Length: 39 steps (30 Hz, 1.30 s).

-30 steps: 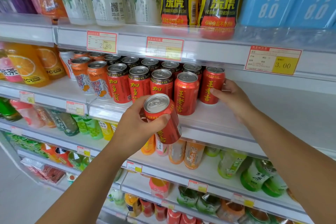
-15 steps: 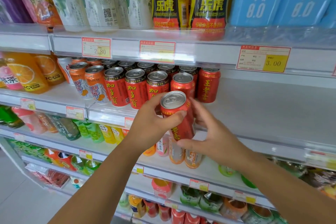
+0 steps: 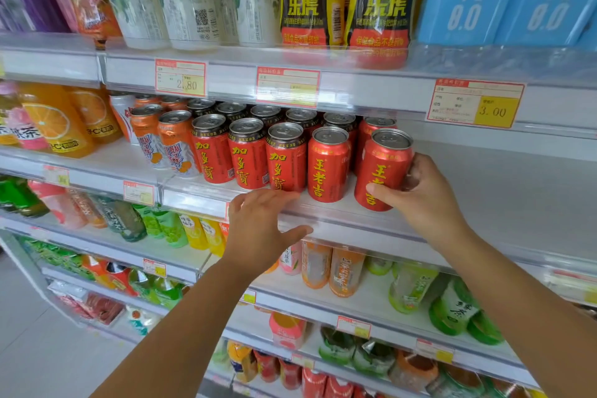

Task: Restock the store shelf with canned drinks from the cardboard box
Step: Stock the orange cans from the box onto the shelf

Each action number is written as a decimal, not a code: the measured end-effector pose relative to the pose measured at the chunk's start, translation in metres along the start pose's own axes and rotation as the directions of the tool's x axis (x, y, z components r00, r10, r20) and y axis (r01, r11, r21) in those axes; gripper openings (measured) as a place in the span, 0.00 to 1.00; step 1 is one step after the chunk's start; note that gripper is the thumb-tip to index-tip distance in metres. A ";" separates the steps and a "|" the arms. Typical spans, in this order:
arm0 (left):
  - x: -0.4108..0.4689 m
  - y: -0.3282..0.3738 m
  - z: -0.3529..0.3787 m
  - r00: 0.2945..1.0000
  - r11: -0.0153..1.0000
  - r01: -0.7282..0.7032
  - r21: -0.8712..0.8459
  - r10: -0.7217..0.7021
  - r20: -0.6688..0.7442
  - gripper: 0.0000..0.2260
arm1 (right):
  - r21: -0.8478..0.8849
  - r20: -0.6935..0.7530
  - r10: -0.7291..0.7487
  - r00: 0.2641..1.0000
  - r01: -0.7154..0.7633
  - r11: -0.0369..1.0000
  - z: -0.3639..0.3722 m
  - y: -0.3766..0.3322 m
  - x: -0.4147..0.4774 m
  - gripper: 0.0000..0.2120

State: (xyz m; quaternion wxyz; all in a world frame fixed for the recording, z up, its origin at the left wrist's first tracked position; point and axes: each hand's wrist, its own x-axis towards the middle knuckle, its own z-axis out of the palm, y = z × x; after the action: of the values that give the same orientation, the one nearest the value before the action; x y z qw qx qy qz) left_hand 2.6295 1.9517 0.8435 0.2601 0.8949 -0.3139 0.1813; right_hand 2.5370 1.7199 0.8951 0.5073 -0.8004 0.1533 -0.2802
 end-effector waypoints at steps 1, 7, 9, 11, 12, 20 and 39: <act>-0.001 -0.003 0.005 1.000 1.000 -0.005 0.008 0.005 -0.026 0.28 | -0.007 0.011 0.004 1.000 -0.004 1.000 0.002 0.002 0.001 0.29; -0.002 -0.009 0.025 0.989 0.998 -0.012 -0.064 0.003 -0.148 0.20 | -0.156 0.056 0.012 0.998 -0.003 0.988 0.012 0.011 0.007 0.31; -0.003 -0.010 0.027 0.989 0.997 -0.016 -0.071 0.005 -0.147 0.20 | -0.227 0.054 0.017 0.998 -0.005 0.974 0.012 0.012 0.009 0.33; -0.003 -0.010 0.029 0.988 0.996 -0.017 -0.085 0.004 -0.153 0.20 | -0.276 0.057 0.028 0.998 -0.012 0.961 0.013 0.014 0.010 0.32; -0.003 -0.012 0.030 0.988 0.996 -0.015 -0.087 0.001 -0.157 0.20 | -0.305 0.048 0.028 0.998 -0.012 0.952 0.014 0.015 0.011 0.31; 0.001 -0.010 0.023 0.997 0.971 0.039 -0.238 -0.054 -0.058 0.19 | -0.322 -0.086 -0.033 0.996 0.004 0.947 0.018 0.011 -0.001 0.38; -0.386 -0.208 0.119 0.092 0.215 0.974 0.068 -0.652 0.752 0.20 | -0.641 0.729 0.605 0.320 0.010 0.768 0.265 0.268 -0.253 0.28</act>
State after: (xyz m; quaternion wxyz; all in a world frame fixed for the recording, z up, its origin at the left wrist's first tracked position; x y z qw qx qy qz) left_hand 2.5006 2.2020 0.4865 0.3904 0.8100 0.1680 -0.4041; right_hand 2.5063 1.9289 0.4936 0.3019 -0.8765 0.0725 0.3679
